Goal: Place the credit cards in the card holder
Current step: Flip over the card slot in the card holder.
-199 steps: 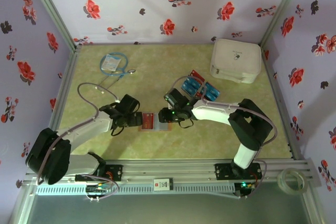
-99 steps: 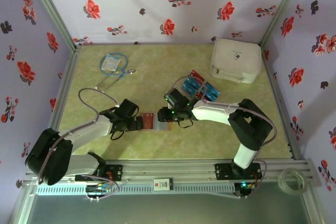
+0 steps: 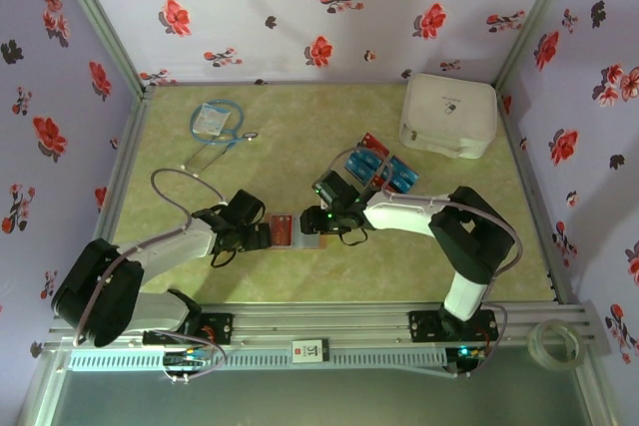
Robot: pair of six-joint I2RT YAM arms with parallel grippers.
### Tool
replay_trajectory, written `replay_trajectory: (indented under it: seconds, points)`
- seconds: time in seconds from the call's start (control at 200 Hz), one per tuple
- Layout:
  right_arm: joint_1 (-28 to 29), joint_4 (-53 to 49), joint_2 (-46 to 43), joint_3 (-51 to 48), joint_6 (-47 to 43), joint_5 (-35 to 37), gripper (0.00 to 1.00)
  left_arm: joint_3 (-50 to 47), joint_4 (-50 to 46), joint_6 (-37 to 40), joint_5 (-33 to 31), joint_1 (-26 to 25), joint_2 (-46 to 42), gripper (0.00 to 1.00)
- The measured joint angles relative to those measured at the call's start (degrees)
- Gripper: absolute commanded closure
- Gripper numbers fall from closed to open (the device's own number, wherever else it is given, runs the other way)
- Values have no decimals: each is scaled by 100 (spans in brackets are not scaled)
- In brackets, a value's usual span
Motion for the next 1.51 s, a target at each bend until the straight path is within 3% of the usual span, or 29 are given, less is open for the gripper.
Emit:
replay_trajectory:
  seconds: [0.78,1.235,1.505]
  points:
    - [-35,358,284,168,260,-354,48,2,33,-22,-151,-98,96,0]
    - [271,332,295,540,302,-664,48,2,33,-44,-188,-118,83,0]
    - [415,321,339,988,391,-719,48,2,-262,-149,-522,-87,-538,0]
